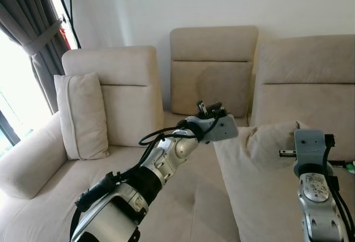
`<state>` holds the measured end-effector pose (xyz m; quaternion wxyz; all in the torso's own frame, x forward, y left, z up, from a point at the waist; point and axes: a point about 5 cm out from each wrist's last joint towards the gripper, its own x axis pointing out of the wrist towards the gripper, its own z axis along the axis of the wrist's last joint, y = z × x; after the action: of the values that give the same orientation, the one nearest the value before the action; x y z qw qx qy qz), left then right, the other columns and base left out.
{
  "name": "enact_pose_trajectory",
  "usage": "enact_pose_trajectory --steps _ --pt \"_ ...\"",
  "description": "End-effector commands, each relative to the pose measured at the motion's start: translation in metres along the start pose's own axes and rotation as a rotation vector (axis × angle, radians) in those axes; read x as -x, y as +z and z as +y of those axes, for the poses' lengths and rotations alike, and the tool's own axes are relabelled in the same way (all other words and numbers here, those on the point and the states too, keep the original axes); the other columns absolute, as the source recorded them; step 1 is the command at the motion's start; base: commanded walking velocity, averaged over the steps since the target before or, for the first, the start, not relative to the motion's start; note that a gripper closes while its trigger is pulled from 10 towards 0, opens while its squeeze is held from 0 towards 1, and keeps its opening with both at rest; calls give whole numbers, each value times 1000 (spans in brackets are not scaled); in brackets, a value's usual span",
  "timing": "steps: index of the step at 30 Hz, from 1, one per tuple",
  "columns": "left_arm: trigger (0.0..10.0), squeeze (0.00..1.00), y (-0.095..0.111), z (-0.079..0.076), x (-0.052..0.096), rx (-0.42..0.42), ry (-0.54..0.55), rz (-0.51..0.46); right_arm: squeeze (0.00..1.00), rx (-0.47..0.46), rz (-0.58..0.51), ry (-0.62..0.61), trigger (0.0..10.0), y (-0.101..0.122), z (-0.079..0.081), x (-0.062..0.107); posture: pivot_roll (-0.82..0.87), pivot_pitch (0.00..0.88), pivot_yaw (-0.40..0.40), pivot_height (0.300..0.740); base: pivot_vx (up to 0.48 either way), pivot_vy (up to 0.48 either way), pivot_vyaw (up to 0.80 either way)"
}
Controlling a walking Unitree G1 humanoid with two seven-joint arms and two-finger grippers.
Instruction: Move the pillow to the sofa from floor
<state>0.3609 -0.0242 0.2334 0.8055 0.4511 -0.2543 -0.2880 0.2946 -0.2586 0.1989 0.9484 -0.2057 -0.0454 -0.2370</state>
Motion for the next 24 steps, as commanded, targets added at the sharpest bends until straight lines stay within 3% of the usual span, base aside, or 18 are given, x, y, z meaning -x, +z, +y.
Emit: enact_pose_trajectory --steps 1,6,8,9,11,13,14,17,18,23,24 --pt "10000 0 -4 -18 5 17 -113 4 0 -7 85 40 10000 -13 6 1 -170 0 97 740 0 0 0" --pt "10000 0 -5 -36 10 3 -277 6 0 0 111 78 10000 -17 12 2 -172 0 95 740 0 0 0" --pt "10000 0 -14 -50 22 -43 -469 47 0 1 137 104 10000 -21 16 4 -171 0 97 740 0 0 0" --pt "10000 0 -14 -50 22 -43 -469 47 0 1 137 104 10000 -21 16 4 -171 0 97 740 0 0 0" --pt "10000 0 -22 -59 35 -99 -635 80 0 1 154 110 10000 -24 18 4 -169 0 98 740 0 0 0" --pt "10000 0 -24 -61 40 -117 -680 87 0 0 160 111 10000 -24 18 4 -167 0 98 740 0 0 0" --pt "10000 0 -25 -61 41 -123 -690 89 192 -1 163 112 10000 -25 18 3 -165 0 97 740 0 0 0" --pt "10000 0 -25 -61 41 -123 -693 90 192 -2 166 114 10000 -25 18 3 -164 0 97 740 0 0 0" --pt "10000 0 -25 -59 40 -121 -684 93 1000 -4 169 116 10000 -25 19 3 -161 0 95 740 0 0 0" --pt "10000 0 -25 -56 38 -115 -657 104 1000 8 181 114 10000 -26 20 1 -157 0 92 740 0 0 0" --pt "10000 0 -24 -55 39 -112 -659 109 0 12 191 100 10000 -28 18 0 -155 0 90 740 0 0 0"
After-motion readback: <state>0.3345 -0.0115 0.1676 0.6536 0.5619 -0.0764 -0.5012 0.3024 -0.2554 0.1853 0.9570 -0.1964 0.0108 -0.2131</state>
